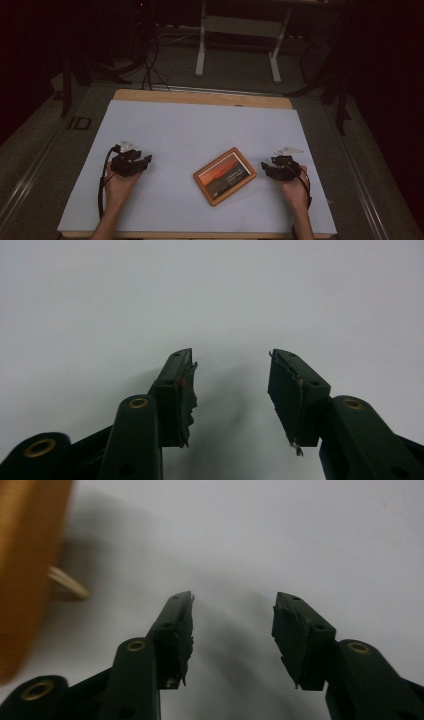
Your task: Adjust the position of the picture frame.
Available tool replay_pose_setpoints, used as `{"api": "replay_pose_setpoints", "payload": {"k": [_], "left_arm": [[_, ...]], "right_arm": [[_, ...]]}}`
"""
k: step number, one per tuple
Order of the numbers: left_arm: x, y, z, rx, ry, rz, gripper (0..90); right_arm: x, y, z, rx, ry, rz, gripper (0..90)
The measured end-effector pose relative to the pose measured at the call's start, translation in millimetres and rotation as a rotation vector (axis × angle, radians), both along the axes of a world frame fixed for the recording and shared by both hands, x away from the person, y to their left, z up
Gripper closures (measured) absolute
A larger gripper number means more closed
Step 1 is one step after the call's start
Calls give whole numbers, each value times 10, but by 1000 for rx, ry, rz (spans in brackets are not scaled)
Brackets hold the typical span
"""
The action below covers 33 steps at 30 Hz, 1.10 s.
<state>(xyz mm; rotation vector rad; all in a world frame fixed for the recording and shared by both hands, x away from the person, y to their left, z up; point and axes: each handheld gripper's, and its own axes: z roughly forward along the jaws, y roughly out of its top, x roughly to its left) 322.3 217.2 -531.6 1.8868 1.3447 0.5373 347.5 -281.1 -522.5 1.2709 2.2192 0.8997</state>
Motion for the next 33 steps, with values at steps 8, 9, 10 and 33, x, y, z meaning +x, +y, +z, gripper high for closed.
{"api": "replay_pose_setpoints", "payload": {"k": [8, 9, 10, 33], "left_arm": [[-61, -156, 60, 6, -24, -139, 559], [-67, -170, 64, 4, -25, -156, 568], [-72, -184, 69, -1, -26, -167, 577], [-100, -596, 174, 13, -25, -404, 897]], "right_arm": [[-94, 65, 158, -2, -29, 61, 511], [-105, 66, 175, -4, -34, 67, 511], [-117, 69, 192, -4, -34, 71, 511], [-397, 193, 394, 17, -45, 177, 816]]}}
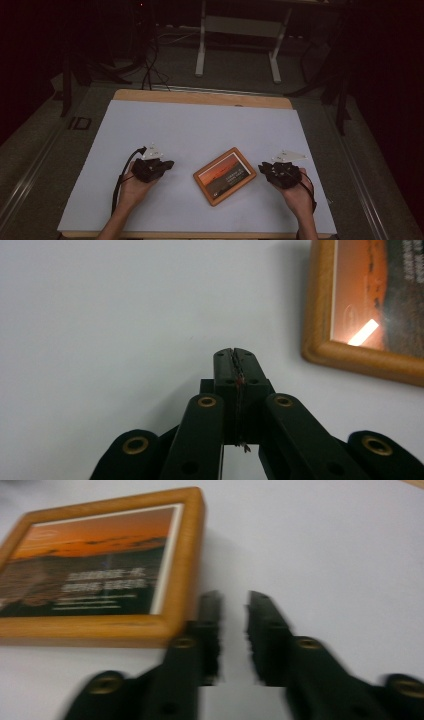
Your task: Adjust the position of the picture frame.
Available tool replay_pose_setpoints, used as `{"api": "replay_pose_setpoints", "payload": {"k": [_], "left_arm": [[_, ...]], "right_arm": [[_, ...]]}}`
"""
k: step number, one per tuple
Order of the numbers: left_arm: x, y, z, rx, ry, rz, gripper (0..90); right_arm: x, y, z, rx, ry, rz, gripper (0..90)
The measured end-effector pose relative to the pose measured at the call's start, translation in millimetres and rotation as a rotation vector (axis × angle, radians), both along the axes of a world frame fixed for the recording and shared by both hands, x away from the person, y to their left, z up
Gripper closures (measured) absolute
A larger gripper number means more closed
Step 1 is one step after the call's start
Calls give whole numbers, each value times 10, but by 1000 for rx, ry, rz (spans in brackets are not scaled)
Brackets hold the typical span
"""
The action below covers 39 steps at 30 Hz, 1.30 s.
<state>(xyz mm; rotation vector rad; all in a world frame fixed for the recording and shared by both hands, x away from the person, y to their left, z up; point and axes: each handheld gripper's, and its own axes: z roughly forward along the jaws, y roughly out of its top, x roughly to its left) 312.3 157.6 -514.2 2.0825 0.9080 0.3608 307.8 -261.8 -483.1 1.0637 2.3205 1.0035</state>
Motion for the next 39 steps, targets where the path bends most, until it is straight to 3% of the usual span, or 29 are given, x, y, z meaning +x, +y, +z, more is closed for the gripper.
{"api": "replay_pose_setpoints", "payload": {"k": [3, 8, 13, 19, 27, 29, 34, 39], "left_arm": [[42, -85, 12, 11, -1, -18, 897], [132, -242, -9, 24, 9, -58, 897], [206, -363, -50, 42, 21, -85, 897], [280, -532, -135, 63, 47, -130, 898], [249, -655, -163, 72, 64, -211, 898], [239, -681, -162, 90, 63, -208, 899], [198, -717, -156, 85, 80, -240, 899], [99, -773, -136, 46, 95, -294, 899]], "right_arm": [[-65, 69, 22, -13, -1, 32, 895], [-181, 158, 0, -58, 0, 66, 898], [-254, 157, -27, -51, 11, 87, 898], [-321, 189, -130, -78, 44, 106, 898], [-291, 206, -164, -81, 52, 101, 899], [-284, 202, -166, -78, 52, 99, 899], [-243, 184, -168, -81, 49, 78, 898], [-183, 159, -166, -88, 45, 49, 899]]}}
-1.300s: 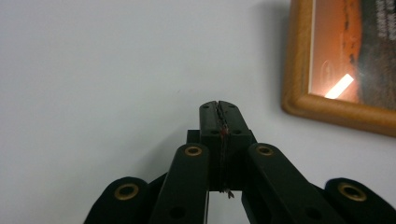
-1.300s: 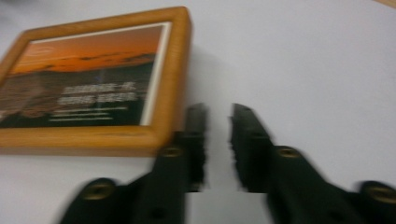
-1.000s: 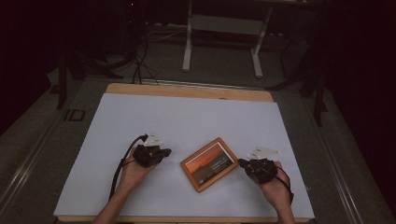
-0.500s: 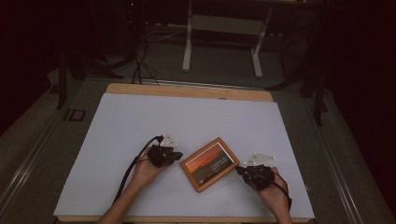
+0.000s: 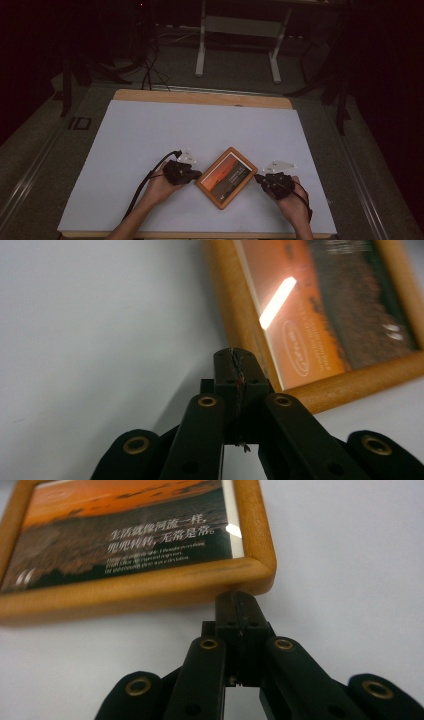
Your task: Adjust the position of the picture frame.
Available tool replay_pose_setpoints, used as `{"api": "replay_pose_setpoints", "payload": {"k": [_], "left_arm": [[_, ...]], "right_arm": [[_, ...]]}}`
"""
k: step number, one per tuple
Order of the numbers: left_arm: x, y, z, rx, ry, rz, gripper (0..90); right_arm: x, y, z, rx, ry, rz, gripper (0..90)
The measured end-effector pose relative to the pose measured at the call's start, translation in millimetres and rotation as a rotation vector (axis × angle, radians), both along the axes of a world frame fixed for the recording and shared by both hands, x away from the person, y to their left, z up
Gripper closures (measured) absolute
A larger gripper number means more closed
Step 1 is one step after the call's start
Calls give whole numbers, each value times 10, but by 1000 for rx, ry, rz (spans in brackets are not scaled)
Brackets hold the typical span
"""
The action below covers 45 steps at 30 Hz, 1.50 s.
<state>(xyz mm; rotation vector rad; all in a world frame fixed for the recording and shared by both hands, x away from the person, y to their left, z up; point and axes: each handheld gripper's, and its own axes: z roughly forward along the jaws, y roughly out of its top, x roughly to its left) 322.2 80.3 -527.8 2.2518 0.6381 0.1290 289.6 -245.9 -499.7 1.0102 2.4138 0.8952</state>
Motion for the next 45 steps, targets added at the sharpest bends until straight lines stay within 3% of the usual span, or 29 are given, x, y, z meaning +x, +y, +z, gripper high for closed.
{"api": "replay_pose_setpoints", "payload": {"k": [4, 6, 9, 13, 18, 21, 25, 31, 35, 41, 45], "left_arm": [[-74, -43, 20, -20, 10, -55, 898], [-51, -34, 33, -38, 20, -52, 887], [43, -11, 51, -89, 67, -13, 748], [137, 2, 96, -122, 86, 25, 562], [223, -36, 125, -156, 125, 15, 376], [259, -110, 109, -157, 145, -4, 307], [288, -242, 70, -144, 175, -34, 246], [361, -368, 22, -143, 228, -53, 185], [389, -416, -4, -140, 248, -72, 183], [450, -525, -90, -137, 288, -104, 214], [462, -536, -93, -138, 288, -110, 241]], "right_arm": [[56, -34, -2, 8, 3, -25, 898], [68, -49, -2, 23, 13, -32, 885], [60, -63, 13, 31, 37, -39, 751], [24, -118, 28, 115, 81, -23, 571], [39, -120, -13, 207, 152, -19, 337], [81, -86, -38, 250, 189, -51, 209], [120, -26, -70, 303, 236, -44, 160], [159, 41, -139, 317, 275, -54, 137], [175, 56, -175, 321, 297, -53, 132], [201, 107, -249, 369, 348, -28, 144], [219, 122, -268, 384, 358, -29, 185]]}}
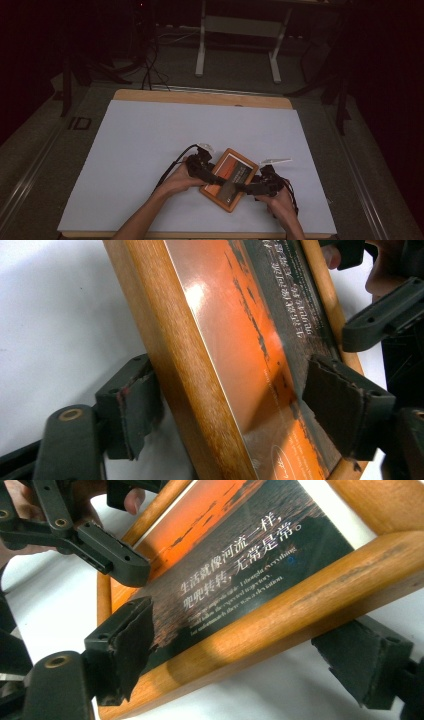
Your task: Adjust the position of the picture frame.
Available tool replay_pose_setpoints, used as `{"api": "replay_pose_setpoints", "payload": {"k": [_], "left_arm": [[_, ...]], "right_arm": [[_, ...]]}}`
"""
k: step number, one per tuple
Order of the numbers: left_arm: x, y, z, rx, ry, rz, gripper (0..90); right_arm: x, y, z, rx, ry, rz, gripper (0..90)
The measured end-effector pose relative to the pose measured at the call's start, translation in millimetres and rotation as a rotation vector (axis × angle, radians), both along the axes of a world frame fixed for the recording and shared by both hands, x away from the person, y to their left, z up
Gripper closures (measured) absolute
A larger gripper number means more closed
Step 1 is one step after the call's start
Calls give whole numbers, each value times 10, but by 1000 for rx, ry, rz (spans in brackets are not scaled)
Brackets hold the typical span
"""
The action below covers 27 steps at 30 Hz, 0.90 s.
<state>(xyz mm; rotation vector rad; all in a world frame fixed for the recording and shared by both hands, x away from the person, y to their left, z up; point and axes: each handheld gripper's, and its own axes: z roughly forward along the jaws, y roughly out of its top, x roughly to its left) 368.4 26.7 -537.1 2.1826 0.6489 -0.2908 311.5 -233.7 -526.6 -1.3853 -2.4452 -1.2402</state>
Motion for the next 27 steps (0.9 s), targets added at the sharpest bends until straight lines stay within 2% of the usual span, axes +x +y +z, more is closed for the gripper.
{"api": "replay_pose_setpoints", "payload": {"k": [4, 8, 13, 20, 26, 27], "left_arm": [[21, 8, -4, -12, 18, -13, 275], [46, 42, -8, -28, 40, -2, 318], [42, 86, 24, -34, 41, 15, 363], [-56, 202, 149, -55, -3, 35, 438], [-139, 328, 185, -85, -10, 58, 513], [-195, 403, 209, -106, -17, 67, 513]], "right_arm": [[6, 8, -19, -2, 13, 1, 230], [13, -2, -22, -1, 17, -4, 259], [15, -39, -9, 25, 25, -11, 314], [-9, -95, 126, 86, -6, 2, 460], [-18, -29, 227, 70, -46, 35, 490], [-18, -19, 242, 68, -50, 42, 497]]}}
